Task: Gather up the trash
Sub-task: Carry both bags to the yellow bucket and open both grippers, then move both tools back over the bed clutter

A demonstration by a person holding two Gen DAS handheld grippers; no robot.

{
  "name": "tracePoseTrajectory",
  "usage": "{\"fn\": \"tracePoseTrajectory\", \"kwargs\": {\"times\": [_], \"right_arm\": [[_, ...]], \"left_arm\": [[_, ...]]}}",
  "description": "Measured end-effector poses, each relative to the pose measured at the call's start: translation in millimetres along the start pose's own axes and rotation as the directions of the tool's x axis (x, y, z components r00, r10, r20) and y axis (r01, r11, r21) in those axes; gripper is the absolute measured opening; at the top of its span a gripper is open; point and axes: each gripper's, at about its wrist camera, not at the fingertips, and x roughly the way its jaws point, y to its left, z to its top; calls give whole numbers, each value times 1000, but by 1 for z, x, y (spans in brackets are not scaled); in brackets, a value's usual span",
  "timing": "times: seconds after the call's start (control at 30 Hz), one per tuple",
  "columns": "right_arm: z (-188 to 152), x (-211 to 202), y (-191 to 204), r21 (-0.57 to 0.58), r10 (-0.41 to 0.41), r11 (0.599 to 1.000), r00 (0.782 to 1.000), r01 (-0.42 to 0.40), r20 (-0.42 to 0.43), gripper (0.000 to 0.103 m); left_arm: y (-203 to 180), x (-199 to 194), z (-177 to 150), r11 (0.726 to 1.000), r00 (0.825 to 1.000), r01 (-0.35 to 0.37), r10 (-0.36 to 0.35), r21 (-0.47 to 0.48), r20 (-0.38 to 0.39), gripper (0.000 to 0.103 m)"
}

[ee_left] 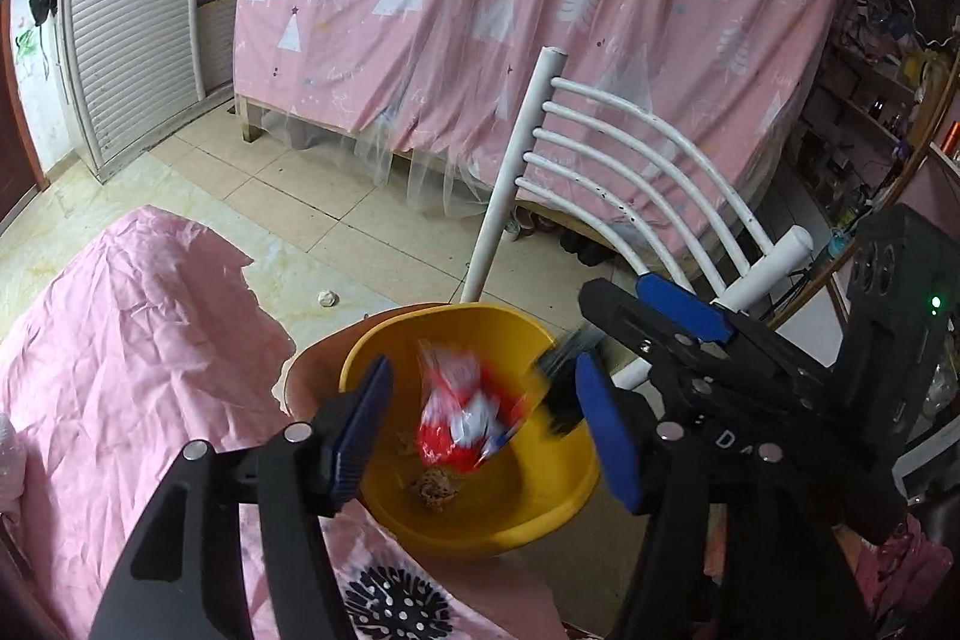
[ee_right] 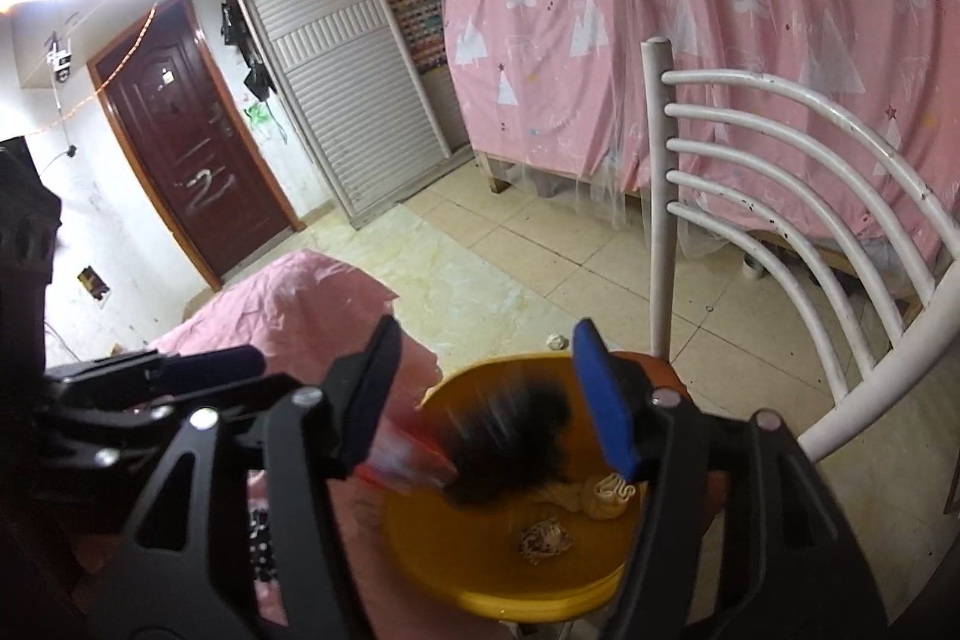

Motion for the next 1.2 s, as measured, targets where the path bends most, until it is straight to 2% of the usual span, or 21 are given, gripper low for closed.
{"fn": "tracePoseTrajectory", "kwargs": {"times": [0.23, 0.47, 0.63, 0.7, 0.93, 1.03, 1.2], "right_arm": [[1, 3, 10, -18, 19, 1000, 1000, -19, -8, 59], [8, 8, 47, -88, 52, 995, 999, -54, -14, 59], [12, 10, 85, -155, 86, 984, 996, -88, -21, 60], [13, 12, 104, -184, 101, 977, 995, -104, -26, 65], [11, 21, 166, -270, 164, 947, 985, -173, -56, 66], [6, 26, 188, -299, 180, 934, 981, -196, -77, 68], [2, 40, 223, -337, 206, 912, 971, -235, -121, 71]], "left_arm": [[12, -28, -5, 1000, 999, -4, 5, -30, 36, 55], [35, -73, -16, 998, 994, -18, 25, -64, 107, 56], [58, -107, -25, 993, 984, -57, 74, -107, 160, 64], [70, -122, -29, 988, 977, -85, 108, -127, 182, 69], [115, -169, -50, 960, 948, -181, 228, -215, 222, 74], [136, -192, -64, 938, 923, -238, 299, -251, 244, 79], [173, -225, -86, 888, 879, -334, 414, -316, 235, 81]]}}
